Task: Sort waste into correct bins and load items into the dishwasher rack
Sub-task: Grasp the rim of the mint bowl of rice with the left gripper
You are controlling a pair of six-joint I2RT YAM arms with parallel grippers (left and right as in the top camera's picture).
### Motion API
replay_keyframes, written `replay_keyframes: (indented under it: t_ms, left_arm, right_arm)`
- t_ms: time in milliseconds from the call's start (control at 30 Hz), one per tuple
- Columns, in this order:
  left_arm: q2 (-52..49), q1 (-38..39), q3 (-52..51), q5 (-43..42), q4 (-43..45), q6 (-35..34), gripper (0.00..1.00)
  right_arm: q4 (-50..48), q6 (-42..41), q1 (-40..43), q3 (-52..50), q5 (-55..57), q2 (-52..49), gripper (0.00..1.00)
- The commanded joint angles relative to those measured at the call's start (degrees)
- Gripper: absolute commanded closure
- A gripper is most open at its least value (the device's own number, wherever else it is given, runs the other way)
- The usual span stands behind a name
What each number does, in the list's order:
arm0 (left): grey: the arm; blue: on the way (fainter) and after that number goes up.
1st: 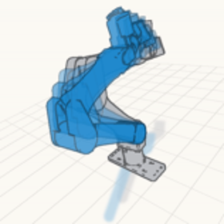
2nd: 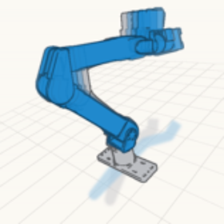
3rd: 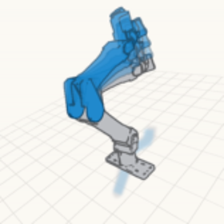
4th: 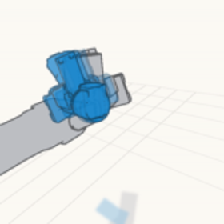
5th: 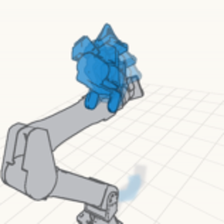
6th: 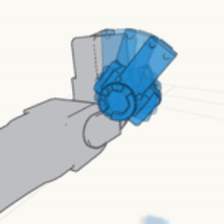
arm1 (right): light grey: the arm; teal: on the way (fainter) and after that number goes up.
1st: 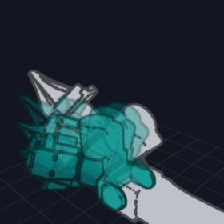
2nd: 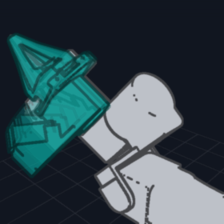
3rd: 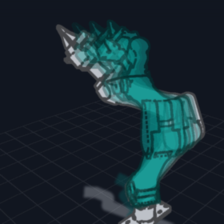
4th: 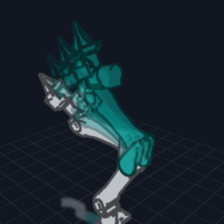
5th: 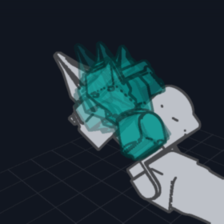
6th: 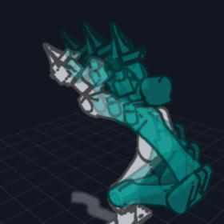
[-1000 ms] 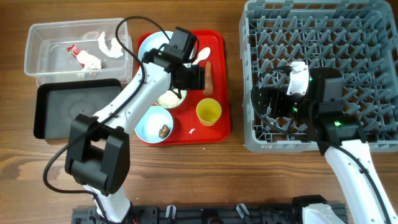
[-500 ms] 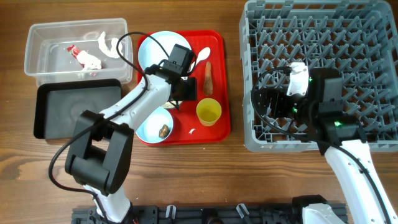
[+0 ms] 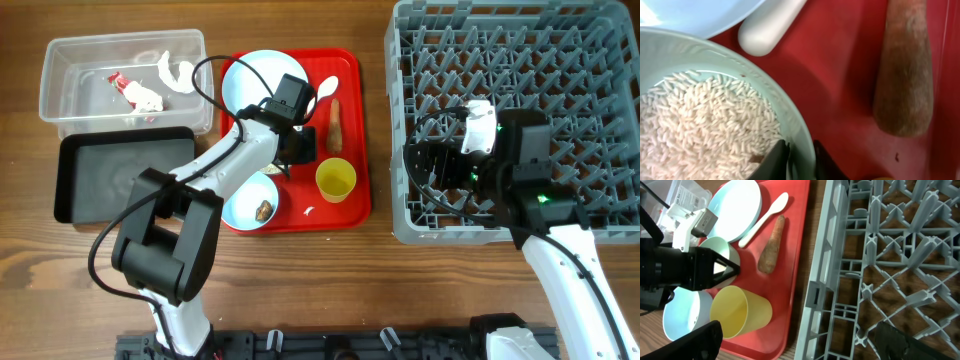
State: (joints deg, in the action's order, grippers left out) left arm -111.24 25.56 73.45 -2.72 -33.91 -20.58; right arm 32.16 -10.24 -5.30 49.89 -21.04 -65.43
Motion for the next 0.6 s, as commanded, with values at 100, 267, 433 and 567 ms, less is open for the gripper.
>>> replay_keyframes:
  t_ms: [100,267,433,567]
  left_arm:
    - [-0.5,0.1,-0.4,0.9,0.2,0.1,0.96]
    - [-0.1,0.1,-0.1,0.8,0.0,0.1,0.96]
    - [2.6,0.0,2.7,-2.3,-1.9,0.1,0.96]
    - [7.0,0.0,5.9,-2.6,-3.7,0.1,0.96]
  right_arm:
    - [-0.1,-0.4,0.1,1.2,-1.3,-0.8,0.01]
    - [-0.1,-0.5,0.1,1.2,-1.3,-1.2,0.01]
    - [-0.1,-0.5,0.1,1.2,-1.4,-1.4,0.01]
    - [0.0,-0.5,0.1,1.2,-1.4,-1.4,0.01]
